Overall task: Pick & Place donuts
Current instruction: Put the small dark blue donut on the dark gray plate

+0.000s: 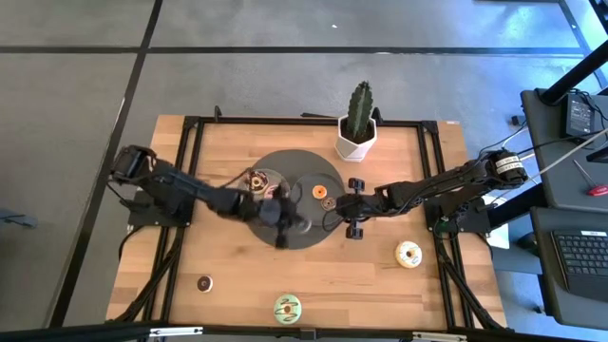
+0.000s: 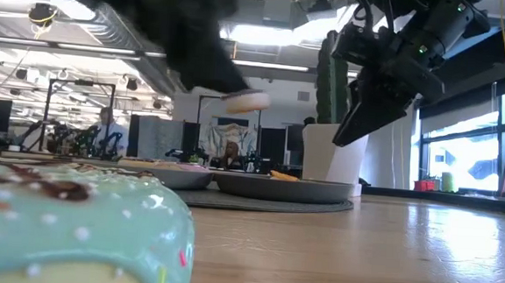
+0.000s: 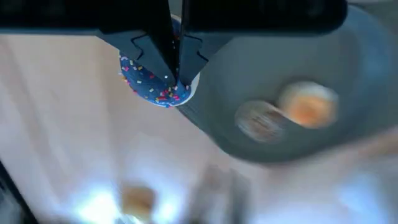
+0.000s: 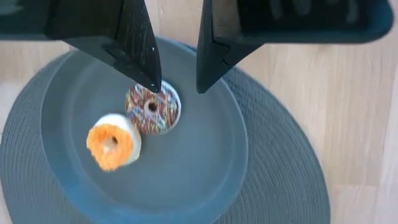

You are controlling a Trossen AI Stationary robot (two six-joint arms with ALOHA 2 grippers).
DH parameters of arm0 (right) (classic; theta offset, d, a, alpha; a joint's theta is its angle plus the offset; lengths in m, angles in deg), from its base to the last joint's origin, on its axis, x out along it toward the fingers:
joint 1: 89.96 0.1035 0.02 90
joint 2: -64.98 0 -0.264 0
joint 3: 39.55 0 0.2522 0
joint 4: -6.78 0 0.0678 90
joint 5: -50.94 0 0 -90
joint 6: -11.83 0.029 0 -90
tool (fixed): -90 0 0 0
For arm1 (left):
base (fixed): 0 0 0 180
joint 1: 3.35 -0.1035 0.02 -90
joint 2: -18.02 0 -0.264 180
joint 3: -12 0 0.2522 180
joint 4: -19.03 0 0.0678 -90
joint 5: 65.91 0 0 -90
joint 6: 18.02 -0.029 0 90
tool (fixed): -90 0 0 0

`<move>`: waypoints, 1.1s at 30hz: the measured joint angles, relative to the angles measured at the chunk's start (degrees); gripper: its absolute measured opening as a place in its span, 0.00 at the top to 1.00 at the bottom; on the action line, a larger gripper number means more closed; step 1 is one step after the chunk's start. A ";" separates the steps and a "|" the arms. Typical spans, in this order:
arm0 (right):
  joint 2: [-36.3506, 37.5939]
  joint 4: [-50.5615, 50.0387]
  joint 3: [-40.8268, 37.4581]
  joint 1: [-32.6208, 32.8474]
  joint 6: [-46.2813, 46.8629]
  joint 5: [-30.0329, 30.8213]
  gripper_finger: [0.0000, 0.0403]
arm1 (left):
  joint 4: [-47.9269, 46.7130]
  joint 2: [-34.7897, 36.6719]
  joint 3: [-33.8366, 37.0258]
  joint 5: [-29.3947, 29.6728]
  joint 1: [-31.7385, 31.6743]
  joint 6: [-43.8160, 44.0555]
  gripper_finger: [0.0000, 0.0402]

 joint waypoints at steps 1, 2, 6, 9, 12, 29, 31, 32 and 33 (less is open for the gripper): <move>0.00 -0.61 0.00 0.00 0.00 -0.01 0.74 | 2.28 -0.65 -0.06 0.16 -2.00 0.66 0.99; 0.00 -1.28 0.00 0.00 0.00 0.00 0.74 | 3.22 -1.22 -0.09 -0.30 -3.81 0.92 0.99; 0.00 -4.59 0.00 0.00 0.82 0.04 0.74 | 4.96 -3.43 0.04 -6.81 -9.12 1.00 0.99; 0.00 -6.43 0.00 -0.05 1.73 0.03 0.74 | 6.70 -5.73 -0.19 -7.66 -10.73 1.38 0.99; 0.00 -6.92 0.00 -0.17 1.64 0.20 0.74 | 6.85 -8.67 -2.68 -6.47 -11.67 1.13 0.99; 0.00 -6.90 0.00 -1.20 1.88 1.46 0.74 | -0.60 -17.20 -10.29 -3.27 -13.29 -0.38 0.99; 0.00 -6.87 0.00 -1.20 1.92 1.46 0.74 | -0.56 -17.18 -10.29 -3.19 -13.28 -0.38 0.98; 0.00 -6.87 0.00 -1.20 1.92 1.46 0.74 | -0.58 -17.18 -10.29 -3.24 -13.26 -0.38 0.97; 0.00 -6.86 0.00 -1.20 1.92 1.46 0.74 | -0.57 -17.19 -10.29 -3.46 -13.20 -0.35 0.97</move>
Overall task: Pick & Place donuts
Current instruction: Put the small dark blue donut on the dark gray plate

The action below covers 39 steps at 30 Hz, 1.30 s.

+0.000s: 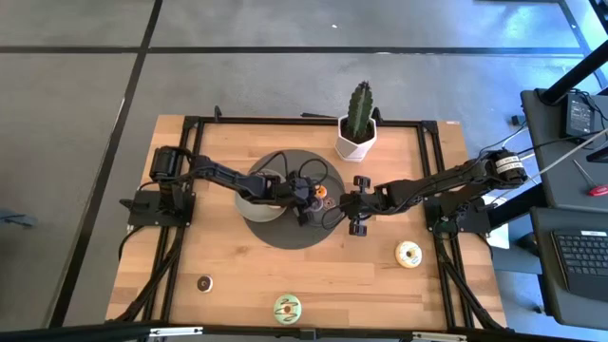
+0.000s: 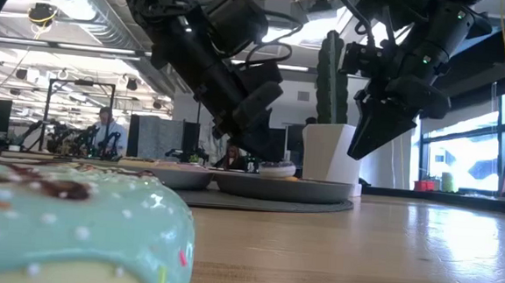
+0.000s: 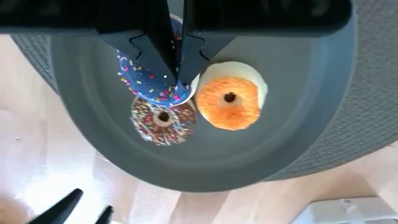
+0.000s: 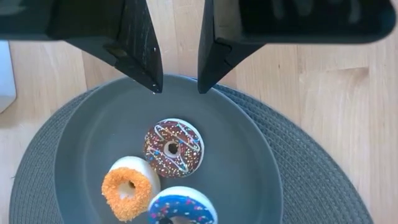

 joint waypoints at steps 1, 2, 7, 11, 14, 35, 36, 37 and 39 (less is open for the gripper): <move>0.00 0.03 0.00 0.00 0.01 0.00 0.74 | 0.04 -0.07 0.00 -0.30 0.00 0.01 0.97; 0.00 0.01 0.00 0.00 0.01 -0.01 0.74 | 0.41 -0.37 0.00 -0.28 0.00 0.01 0.97; 0.00 0.06 0.00 0.00 0.02 0.00 0.74 | 0.87 -1.38 -0.11 -0.26 0.11 0.03 0.98; 0.00 0.05 0.00 0.00 0.40 -0.01 0.74 | 0.63 -1.90 -0.06 -0.27 -0.27 0.01 0.97; 0.00 -0.02 0.00 0.00 1.37 0.00 0.74 | 0.28 -2.03 0.00 -0.11 -0.54 0.01 0.96; 0.00 0.00 0.00 0.00 1.29 -0.02 0.74 | -0.01 -2.03 0.00 0.12 -0.55 -0.01 0.88; 0.00 0.00 0.00 0.00 1.29 -0.02 0.74 | -0.01 -2.00 0.00 0.13 -0.55 0.00 0.88; 0.00 0.00 0.00 0.00 1.29 0.00 0.74 | -0.01 -2.00 0.00 0.13 -0.55 0.01 0.86; 0.00 0.03 0.00 0.00 1.29 -0.02 0.74 | -0.03 -2.00 0.00 0.08 -0.55 0.01 0.84</move>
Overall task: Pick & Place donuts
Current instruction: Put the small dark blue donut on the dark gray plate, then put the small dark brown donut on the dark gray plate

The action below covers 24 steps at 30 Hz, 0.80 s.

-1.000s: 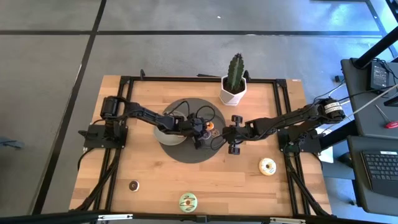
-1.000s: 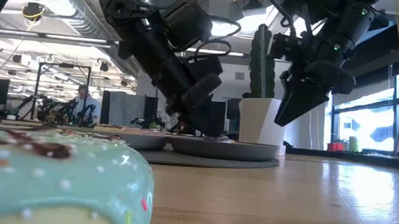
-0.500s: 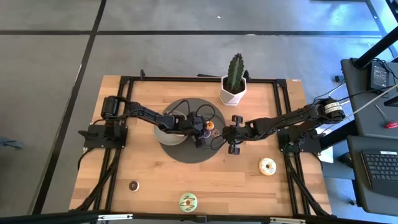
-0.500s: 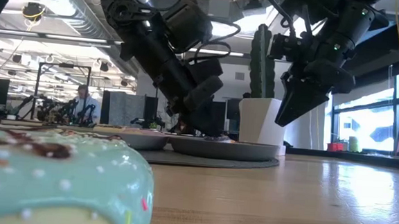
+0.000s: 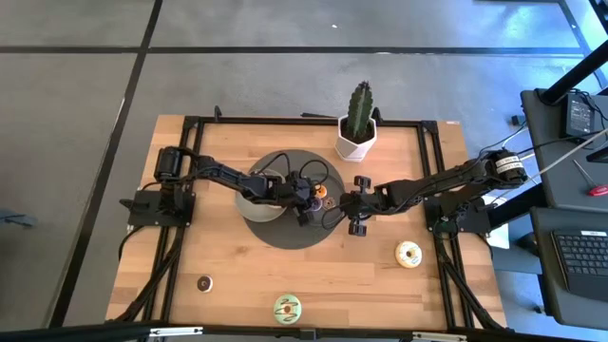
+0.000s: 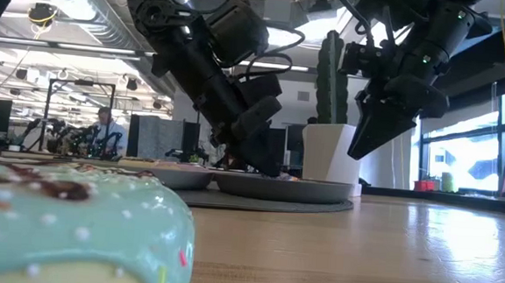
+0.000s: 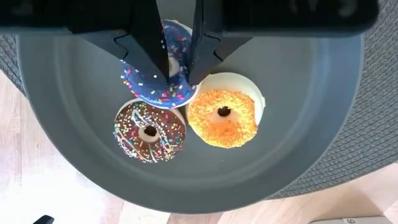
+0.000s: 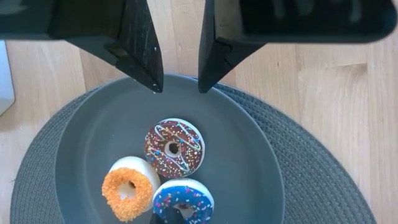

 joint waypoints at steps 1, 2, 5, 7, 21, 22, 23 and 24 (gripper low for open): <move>0.00 0.00 0.00 0.00 0.00 0.01 0.74 | 0.02 0.00 0.00 -0.07 0.00 0.00 0.83; 0.00 0.01 0.00 0.00 0.00 0.01 0.74 | -0.05 0.04 0.00 -0.18 0.00 0.02 0.82; 0.00 0.01 0.00 0.00 0.02 0.02 0.74 | -1.09 0.82 -0.02 -0.95 0.00 0.00 0.80; 0.00 0.07 0.00 0.00 0.00 0.01 0.74 | -2.95 1.49 0.03 -1.85 0.00 0.26 0.79; 0.00 -0.08 -0.02 0.04 0.00 0.00 0.74 | -26.53 14.06 0.00 -6.46 2.71 5.04 0.78; 0.00 0.11 -0.02 0.04 0.00 -0.02 0.74 | -28.94 15.25 0.00 -7.53 3.33 6.39 0.78; 0.00 0.25 -0.02 0.04 0.01 0.00 0.74 | -31.00 16.39 0.00 -8.62 4.00 7.74 0.78; 0.00 0.27 -0.02 0.04 0.02 0.00 0.74 | -33.48 17.51 0.00 -9.69 4.72 8.84 0.78</move>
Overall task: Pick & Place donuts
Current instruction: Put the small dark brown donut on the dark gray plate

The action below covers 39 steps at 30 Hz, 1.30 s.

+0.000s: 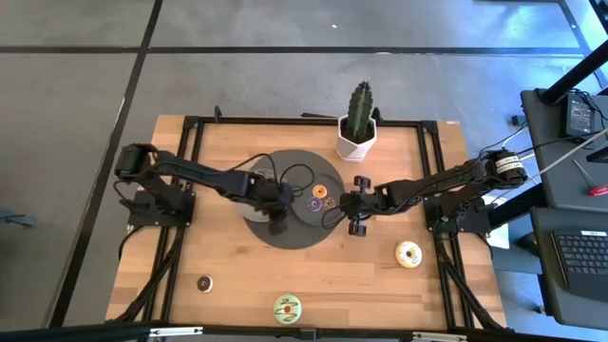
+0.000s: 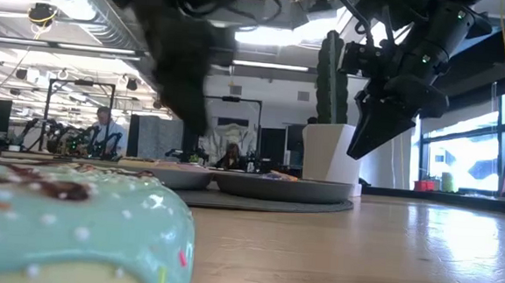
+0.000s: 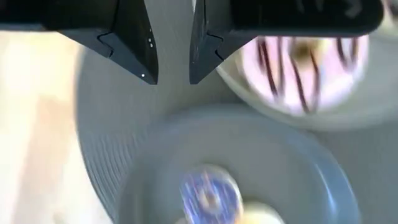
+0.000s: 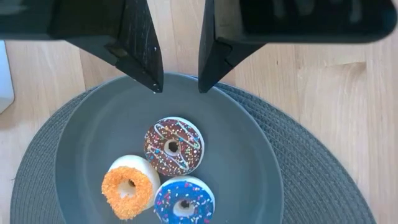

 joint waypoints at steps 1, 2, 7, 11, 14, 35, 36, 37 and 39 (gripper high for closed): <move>0.00 -0.03 0.00 0.00 -0.02 0.00 0.74 | -2.55 1.01 0.00 -1.01 0.89 0.70 0.78; 0.00 -0.01 0.00 0.00 0.00 0.00 0.74 | -5.00 1.86 0.00 -2.00 1.97 1.33 0.78; 0.00 -0.05 0.00 0.00 0.09 0.00 0.74 | -17.13 4.88 1.10 -5.35 8.98 6.55 0.78; 0.00 -0.06 0.00 0.00 0.17 -1.24 0.74 | -24.44 5.40 2.57 -6.89 15.51 16.32 0.77; 0.00 -0.05 0.00 0.00 0.17 -1.84 0.74 | -27.18 5.40 3.16 -9.61 20.96 24.26 0.78; 0.00 2.49 0.00 0.00 -0.07 -1.95 0.74 | -22.10 5.39 7.13 -10.75 48.73 60.33 0.80; 0.00 2.49 0.00 0.00 -0.05 -1.95 0.74 | -20.85 5.39 7.13 -10.63 49.08 60.33 0.80; 0.00 2.49 0.00 0.00 -0.02 -1.97 0.74 | -19.61 5.39 7.13 -10.63 49.32 60.36 0.80; 0.00 2.49 0.00 0.00 -0.03 -1.97 0.74 | -17.22 5.39 7.13 -10.49 49.57 60.30 0.80</move>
